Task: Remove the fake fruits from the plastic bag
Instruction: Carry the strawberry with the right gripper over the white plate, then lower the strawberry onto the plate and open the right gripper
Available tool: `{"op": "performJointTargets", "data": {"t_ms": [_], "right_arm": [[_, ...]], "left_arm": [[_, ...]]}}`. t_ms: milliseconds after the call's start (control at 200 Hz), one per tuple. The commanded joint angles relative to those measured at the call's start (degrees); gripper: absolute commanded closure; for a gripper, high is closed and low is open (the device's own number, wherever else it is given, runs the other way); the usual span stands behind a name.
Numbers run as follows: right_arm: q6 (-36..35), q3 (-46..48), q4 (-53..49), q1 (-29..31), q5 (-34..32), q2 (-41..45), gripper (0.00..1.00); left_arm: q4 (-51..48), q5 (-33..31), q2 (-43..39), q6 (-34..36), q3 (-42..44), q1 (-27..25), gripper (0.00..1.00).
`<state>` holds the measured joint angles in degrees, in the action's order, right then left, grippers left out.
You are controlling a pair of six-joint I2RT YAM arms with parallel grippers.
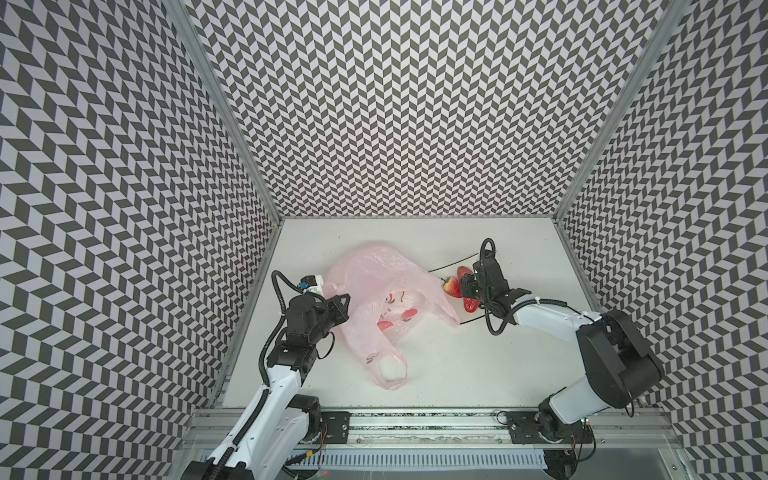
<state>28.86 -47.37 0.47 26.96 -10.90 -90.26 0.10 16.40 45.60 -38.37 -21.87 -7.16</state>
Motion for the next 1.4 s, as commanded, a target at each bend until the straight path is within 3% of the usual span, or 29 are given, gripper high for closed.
{"op": "performJointTargets", "data": {"t_ms": [0, 315, 611, 962, 1392], "right_arm": [[-1.76, -0.87, 1.27, 1.88, -0.50, 0.82, 0.53], [0.50, 6.30, -2.13, 8.30, -1.81, 8.15, 0.53], [3.42, 7.00, 1.73, 8.64, -0.73, 2.64, 0.52], [3.57, 5.80, -0.18, 8.68, -6.33, 0.95, 0.35], [1.83, 8.27, 0.01, 8.64, -5.48, 10.34, 0.25]], "left_arm": [[-1.55, 0.06, -1.30, 1.16, -1.14, 0.86, 1.00], [-2.78, 0.36, -2.65, 1.10, -0.63, 3.49, 1.00], [-1.86, 3.53, -1.44, 1.45, -0.70, 3.49, 1.00], [-0.71, 5.44, -0.26, 1.72, -0.90, 3.45, 1.00], [-0.63, 5.31, -0.20, 1.81, -1.07, 3.40, 1.00]]}}
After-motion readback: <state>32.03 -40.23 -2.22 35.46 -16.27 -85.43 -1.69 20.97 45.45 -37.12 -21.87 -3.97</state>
